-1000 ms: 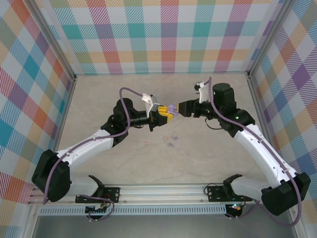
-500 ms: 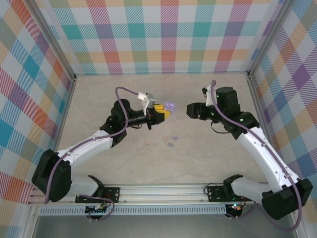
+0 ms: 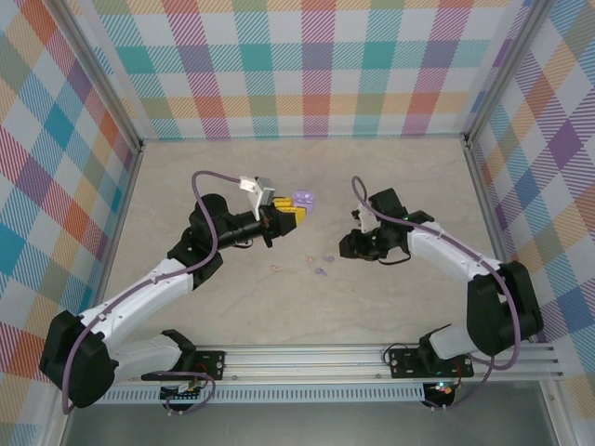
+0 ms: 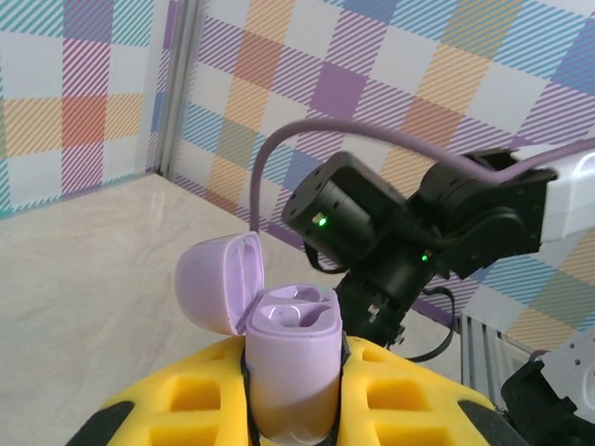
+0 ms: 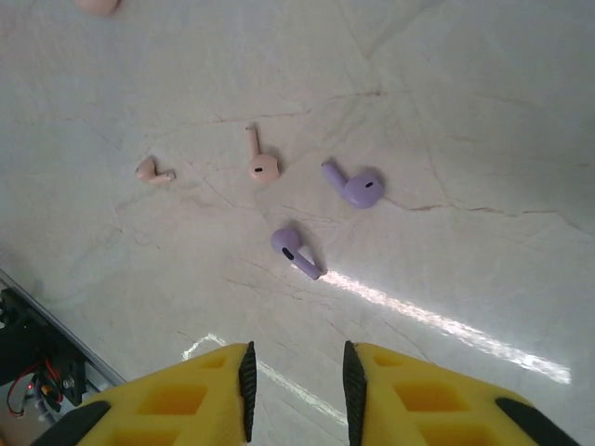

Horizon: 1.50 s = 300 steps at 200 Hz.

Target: Insert wireless bluetooth earbuds into charging case

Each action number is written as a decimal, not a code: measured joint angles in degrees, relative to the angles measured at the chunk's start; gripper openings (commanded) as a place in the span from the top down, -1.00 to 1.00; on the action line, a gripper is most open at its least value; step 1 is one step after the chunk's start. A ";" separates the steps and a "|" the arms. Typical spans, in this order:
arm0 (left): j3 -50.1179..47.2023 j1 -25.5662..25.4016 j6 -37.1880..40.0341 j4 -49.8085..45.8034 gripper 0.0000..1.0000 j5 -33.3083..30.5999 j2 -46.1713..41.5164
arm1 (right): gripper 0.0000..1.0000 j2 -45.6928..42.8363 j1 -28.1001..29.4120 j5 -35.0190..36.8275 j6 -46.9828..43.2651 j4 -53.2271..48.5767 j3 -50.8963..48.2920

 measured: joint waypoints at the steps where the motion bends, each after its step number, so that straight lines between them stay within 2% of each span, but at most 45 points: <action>1: 0.00 0.00 0.00 -0.04 0.73 -0.07 -0.07 | 0.43 0.15 0.11 -0.11 0.07 0.04 -0.09; 53: -0.24 -0.26 -0.37 -2.56 0.70 -0.50 -2.32 | 0.59 6.75 3.52 -1.44 3.54 6.05 -1.46; 159: -0.33 -0.44 -0.39 -4.22 0.68 -0.90 -3.08 | 0.80 15.72 3.69 1.64 6.78 10.14 -1.01; 231: -0.52 -0.48 -0.39 -5.35 0.68 -0.94 -3.56 | 0.81 19.39 3.72 4.72 8.28 10.82 2.95; 300: -1.01 -0.74 -0.39 -5.55 0.68 -1.36 -4.26 | 0.74 23.58 3.87 10.54 6.16 6.34 10.93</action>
